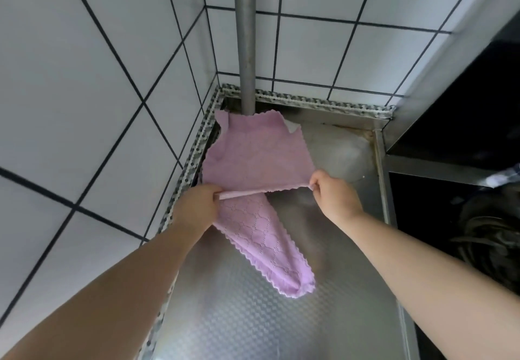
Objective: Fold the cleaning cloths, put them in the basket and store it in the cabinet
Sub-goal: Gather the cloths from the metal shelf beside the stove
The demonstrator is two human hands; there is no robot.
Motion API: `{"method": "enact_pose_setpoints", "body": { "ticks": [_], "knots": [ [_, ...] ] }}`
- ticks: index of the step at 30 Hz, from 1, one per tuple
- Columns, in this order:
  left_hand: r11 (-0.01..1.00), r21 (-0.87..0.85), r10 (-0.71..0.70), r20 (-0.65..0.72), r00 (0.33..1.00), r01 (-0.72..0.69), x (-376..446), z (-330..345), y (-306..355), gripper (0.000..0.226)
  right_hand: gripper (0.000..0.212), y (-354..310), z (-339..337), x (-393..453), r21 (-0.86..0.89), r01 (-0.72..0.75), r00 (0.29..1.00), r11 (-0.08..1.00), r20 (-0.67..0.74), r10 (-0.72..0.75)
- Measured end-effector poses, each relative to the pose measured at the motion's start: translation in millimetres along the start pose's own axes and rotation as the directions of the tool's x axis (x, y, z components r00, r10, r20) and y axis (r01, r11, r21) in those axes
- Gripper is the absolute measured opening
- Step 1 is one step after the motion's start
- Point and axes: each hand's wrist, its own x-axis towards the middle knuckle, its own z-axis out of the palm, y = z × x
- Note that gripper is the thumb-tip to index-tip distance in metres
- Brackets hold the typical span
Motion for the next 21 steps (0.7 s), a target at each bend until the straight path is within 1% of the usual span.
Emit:
{"method": "enact_pose_setpoints", "body": {
  "ticks": [2,5,8,10,12,15,18,21],
  "knots": [
    [0.999,-0.045,-0.011,-0.066,0.998,0.008,-3,-8,7,0.026,0.009,4,-12,-6,-0.012,0.001,0.999,1.000,-0.037,-0.002],
    [0.995,-0.098,0.021,-0.161,0.987,-0.037,-6,-25,19,0.026,0.009,5,-31,-11,-0.017,-0.004,0.995,1.000,-0.100,0.002],
    [0.988,-0.141,0.030,-0.229,0.973,-0.063,-13,-46,34,0.023,0.009,3,-54,-19,-0.034,0.009,0.977,0.999,-0.211,-0.017],
    [0.989,-0.129,0.039,-0.268,0.963,-0.076,-19,-59,45,0.023,0.008,1,-69,-26,-0.049,0.012,0.967,0.999,-0.253,-0.025],
    [0.988,-0.125,0.048,-0.303,0.952,-0.090,-26,-71,54,0.024,0.008,1,-83,-33,-0.028,-0.004,0.963,1.000,-0.270,-0.003],
    [0.986,-0.134,0.052,-0.328,0.943,-0.101,-46,-85,70,0.025,0.011,5,-102,-51,-0.024,0.007,0.934,1.000,-0.357,-0.015],
    [0.981,-0.154,0.063,-0.337,0.939,-0.121,-66,-93,83,0.025,0.010,11,-119,-75,0.022,0.019,0.923,1.000,-0.384,-0.009],
    [0.970,-0.183,0.079,-0.381,0.921,-0.158,-103,-97,102,0.026,0.011,23,-135,-116,0.152,0.023,0.927,0.988,-0.374,0.036]
  ]
}}
